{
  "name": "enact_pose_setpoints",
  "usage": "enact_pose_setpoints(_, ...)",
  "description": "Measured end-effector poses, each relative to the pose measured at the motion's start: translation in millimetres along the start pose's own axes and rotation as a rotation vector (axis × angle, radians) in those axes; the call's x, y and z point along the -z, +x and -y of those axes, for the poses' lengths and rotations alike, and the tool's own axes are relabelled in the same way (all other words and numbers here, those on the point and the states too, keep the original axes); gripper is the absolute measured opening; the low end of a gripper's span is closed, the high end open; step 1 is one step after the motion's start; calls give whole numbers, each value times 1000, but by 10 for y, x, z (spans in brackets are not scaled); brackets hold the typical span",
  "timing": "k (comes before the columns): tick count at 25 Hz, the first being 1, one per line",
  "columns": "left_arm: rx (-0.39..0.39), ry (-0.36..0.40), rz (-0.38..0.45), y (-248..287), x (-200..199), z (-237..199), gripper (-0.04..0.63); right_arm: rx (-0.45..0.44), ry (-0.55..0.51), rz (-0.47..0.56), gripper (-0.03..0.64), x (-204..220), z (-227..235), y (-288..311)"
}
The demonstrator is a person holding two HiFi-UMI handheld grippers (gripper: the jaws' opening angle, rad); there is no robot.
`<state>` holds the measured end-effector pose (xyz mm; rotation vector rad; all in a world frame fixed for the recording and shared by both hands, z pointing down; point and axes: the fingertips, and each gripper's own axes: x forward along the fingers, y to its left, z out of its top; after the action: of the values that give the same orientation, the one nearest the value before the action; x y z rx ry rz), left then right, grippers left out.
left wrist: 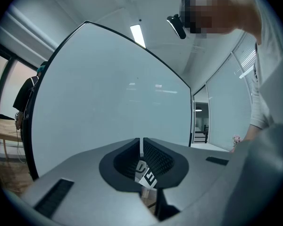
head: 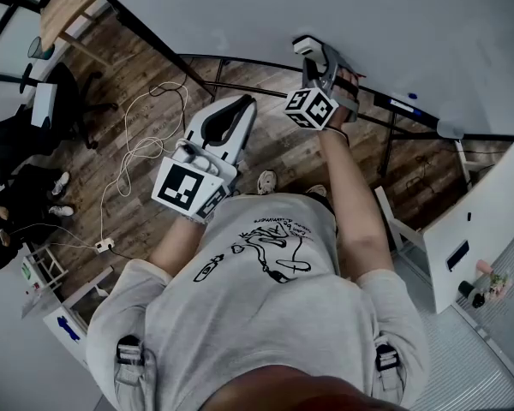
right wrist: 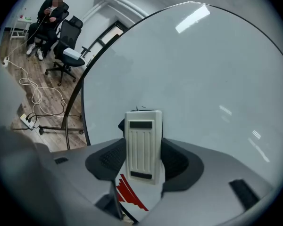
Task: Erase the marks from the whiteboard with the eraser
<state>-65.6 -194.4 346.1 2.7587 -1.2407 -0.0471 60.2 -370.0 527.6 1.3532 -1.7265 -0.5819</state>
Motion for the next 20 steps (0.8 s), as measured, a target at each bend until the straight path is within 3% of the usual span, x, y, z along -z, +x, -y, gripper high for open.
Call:
enact_pose_setpoints(7,11,3,8,29,-22,53,37,88,80,15,238,82,617,-251)
enact_pose_setpoints(15,28,8,22,63,-52,138,37,209,251,-3,238,547,1585,-628)
enact_pose_setpoints(20,30,8,33,15,-91,159,37,206,296,-6,238,626,1683,-691)
